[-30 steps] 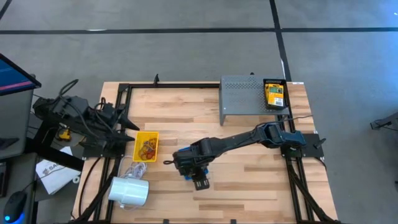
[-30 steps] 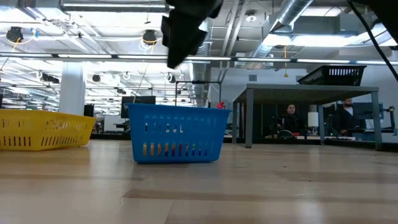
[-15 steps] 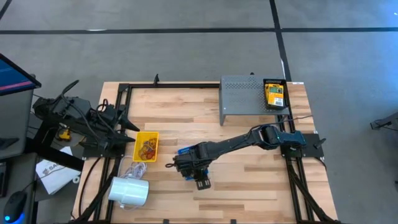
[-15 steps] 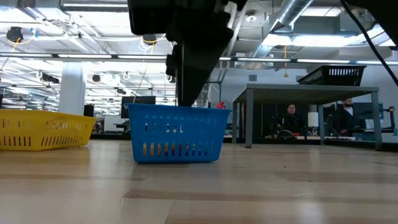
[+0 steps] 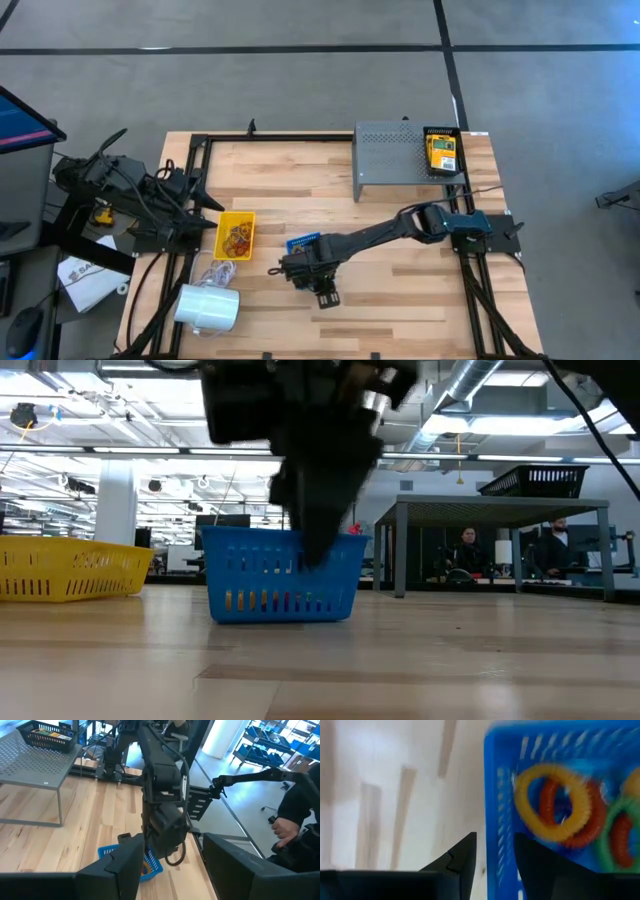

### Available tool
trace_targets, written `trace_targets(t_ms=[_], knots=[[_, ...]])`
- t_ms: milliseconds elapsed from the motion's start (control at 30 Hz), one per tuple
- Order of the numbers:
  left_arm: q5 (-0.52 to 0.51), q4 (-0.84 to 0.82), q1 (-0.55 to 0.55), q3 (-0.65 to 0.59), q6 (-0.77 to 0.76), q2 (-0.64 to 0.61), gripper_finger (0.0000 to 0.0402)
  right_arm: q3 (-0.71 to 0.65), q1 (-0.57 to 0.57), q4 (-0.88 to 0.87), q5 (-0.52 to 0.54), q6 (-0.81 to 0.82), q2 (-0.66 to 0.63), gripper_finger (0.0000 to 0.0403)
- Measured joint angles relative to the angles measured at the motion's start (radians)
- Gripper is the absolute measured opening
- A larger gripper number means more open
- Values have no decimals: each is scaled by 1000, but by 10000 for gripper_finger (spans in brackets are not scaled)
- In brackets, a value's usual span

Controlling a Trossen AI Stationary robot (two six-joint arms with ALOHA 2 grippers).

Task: Pick & Place Office Desk Supplies
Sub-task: Put the blue bin with the colored spring keychain on the shelf

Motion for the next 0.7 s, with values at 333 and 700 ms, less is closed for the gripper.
trace_targets(t_ms=[333,700], knots=[[1,-4,0,0,-6,-2,198,1,-18,-7,2,-5,67,118],[1,-36,0,0,0,-1,197,35,-9,-51,83,-21,69,6]])
